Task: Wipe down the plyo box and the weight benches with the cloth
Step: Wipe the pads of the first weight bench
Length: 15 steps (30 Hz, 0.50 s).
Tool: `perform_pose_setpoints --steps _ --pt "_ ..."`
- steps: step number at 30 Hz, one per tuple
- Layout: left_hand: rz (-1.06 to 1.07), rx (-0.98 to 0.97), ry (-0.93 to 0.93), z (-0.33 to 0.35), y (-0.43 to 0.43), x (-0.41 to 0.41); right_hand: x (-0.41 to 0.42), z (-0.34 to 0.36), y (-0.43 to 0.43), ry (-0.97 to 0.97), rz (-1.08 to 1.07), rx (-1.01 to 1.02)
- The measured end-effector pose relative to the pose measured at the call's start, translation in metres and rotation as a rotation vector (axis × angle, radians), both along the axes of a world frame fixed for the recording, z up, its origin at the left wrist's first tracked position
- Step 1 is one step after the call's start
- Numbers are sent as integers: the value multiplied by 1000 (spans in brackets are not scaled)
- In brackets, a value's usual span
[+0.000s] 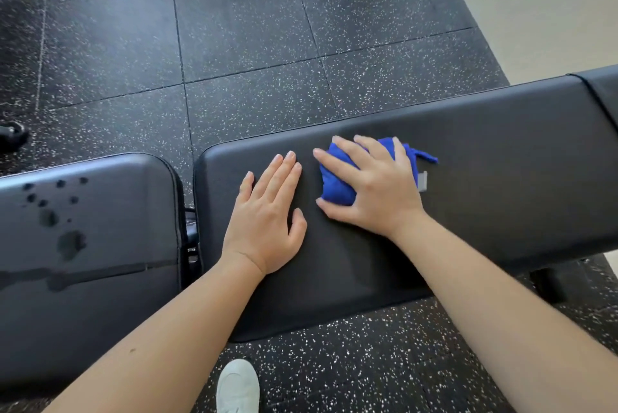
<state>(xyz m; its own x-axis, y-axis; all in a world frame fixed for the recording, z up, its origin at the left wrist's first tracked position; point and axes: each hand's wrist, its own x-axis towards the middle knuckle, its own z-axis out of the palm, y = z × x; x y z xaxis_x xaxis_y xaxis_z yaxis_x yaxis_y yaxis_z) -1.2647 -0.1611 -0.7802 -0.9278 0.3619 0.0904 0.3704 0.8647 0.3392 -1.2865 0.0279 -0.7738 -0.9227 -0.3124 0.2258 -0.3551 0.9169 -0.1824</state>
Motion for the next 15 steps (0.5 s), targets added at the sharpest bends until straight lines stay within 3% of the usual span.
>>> perform_pose_setpoints --steps 5,11,15 --pt "-14 -8 6 -1 -3 -3 -37 5 -7 -54 -31 -5" --pt "-7 -12 -6 -1 -1 -2 58 2 0 51 16 -69" --pt "55 -24 -31 3 -2 11 69 -2 2 45 0 -47"
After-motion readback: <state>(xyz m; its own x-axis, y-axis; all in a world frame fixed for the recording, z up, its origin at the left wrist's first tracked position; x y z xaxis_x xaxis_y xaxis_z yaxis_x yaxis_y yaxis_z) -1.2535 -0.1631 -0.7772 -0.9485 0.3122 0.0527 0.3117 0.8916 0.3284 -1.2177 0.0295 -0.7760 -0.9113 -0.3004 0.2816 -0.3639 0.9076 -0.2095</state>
